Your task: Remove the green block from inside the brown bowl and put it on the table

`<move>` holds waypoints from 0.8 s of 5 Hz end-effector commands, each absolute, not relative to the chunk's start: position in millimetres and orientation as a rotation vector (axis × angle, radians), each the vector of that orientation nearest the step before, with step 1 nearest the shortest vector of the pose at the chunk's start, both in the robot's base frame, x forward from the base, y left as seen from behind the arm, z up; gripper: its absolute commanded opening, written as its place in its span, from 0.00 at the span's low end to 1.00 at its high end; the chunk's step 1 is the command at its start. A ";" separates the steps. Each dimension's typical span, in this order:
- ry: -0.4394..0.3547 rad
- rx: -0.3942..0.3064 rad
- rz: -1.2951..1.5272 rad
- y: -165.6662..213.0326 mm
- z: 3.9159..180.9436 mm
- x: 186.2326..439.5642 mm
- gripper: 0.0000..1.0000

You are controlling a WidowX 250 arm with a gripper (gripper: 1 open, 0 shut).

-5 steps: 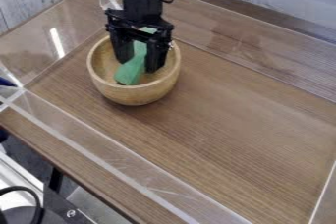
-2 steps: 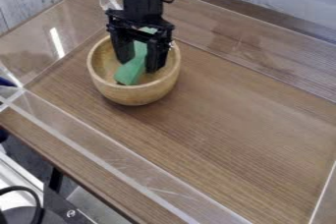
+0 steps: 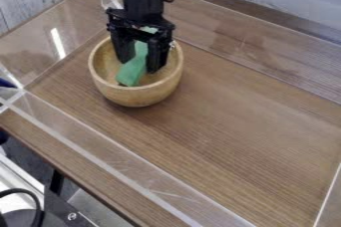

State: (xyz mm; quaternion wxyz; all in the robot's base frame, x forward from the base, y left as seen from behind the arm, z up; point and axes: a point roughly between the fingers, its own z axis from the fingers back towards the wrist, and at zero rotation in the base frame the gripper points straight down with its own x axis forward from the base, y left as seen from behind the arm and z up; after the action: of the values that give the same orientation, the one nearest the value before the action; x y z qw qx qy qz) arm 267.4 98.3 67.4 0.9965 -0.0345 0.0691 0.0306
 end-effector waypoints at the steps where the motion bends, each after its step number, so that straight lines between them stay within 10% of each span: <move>1: 0.088 -0.045 0.067 105.7 76.4 276.6 1.00; 2: 0.098 -0.042 0.068 106.5 70.3 277.4 1.00; 3: 0.103 -0.042 0.070 107.0 65.9 278.0 0.00; 4: 0.101 -0.042 0.073 106.7 66.4 278.1 0.00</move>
State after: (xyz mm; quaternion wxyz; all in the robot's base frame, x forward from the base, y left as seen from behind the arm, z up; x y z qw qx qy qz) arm 269.2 102.6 53.3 0.9960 -0.0301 0.0763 0.0354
